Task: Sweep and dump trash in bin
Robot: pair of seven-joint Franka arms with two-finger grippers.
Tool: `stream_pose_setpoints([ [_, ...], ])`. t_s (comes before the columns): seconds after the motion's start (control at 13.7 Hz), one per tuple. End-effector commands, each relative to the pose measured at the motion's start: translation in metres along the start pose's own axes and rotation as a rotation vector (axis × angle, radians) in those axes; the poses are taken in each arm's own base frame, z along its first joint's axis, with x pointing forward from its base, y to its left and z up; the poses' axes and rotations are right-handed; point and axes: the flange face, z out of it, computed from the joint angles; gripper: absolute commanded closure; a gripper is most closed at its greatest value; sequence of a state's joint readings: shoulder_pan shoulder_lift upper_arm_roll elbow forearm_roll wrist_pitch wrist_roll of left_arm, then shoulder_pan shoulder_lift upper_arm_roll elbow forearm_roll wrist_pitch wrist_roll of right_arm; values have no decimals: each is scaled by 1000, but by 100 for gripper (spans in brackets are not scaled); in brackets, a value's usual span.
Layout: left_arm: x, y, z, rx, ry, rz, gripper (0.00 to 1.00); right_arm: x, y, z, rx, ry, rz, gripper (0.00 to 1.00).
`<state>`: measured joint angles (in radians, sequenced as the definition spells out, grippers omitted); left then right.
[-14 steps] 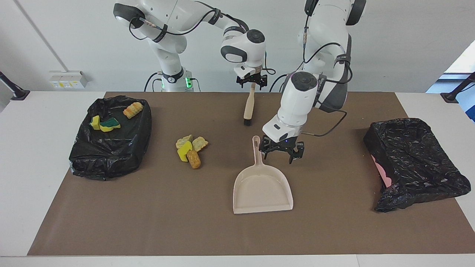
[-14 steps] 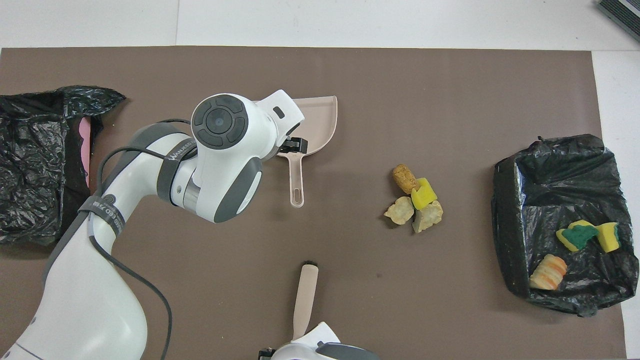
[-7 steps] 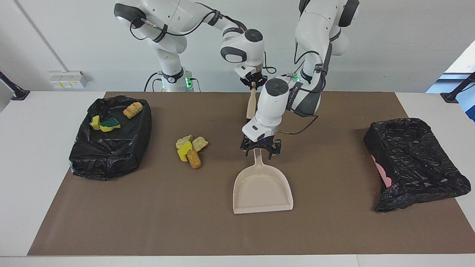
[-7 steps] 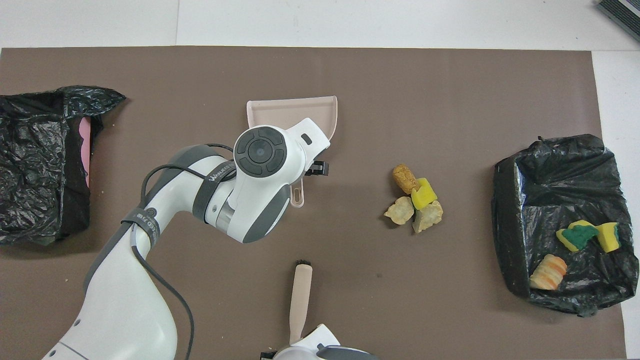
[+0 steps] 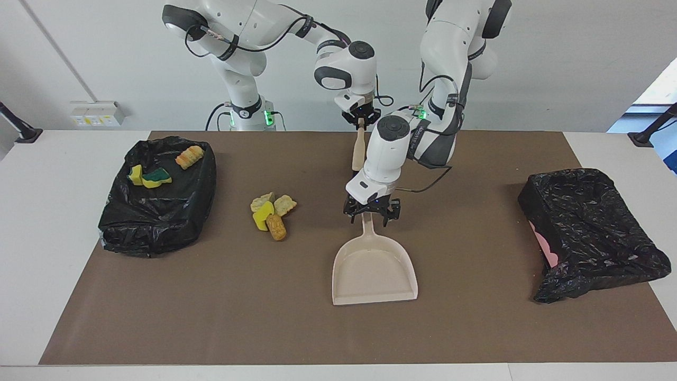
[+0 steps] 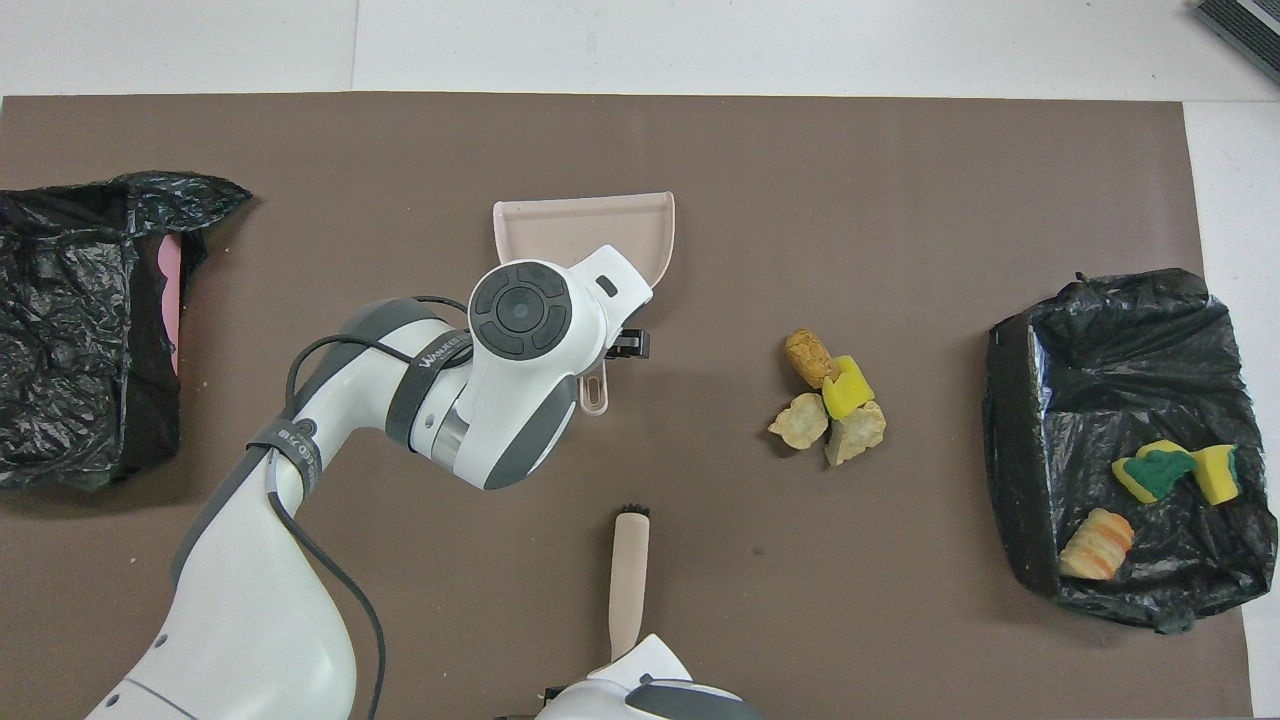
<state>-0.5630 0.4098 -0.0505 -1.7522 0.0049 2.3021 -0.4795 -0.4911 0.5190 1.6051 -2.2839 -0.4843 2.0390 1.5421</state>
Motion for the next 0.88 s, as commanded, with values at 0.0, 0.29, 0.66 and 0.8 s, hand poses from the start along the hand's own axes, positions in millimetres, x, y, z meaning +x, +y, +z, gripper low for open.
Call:
stream_pose_setpoints([
  [0.0, -3, -5, -1, -3, 8, -16, 42, 12, 7, -18, -60, 50, -6, 100],
  [0.29, 3, -8, -7, -9, 24, -10, 77, 22, 22, -26, -127, 80, -2, 100],
  [0.66, 20, -36, -24, 10, 35, 122, 100, 60, 55, -41, -232, 84, -12, 100],
  [0.8, 18, -48, -36, 30, -9, 258, 100, 97, 79, -64, -251, 21, -70, 100],
])
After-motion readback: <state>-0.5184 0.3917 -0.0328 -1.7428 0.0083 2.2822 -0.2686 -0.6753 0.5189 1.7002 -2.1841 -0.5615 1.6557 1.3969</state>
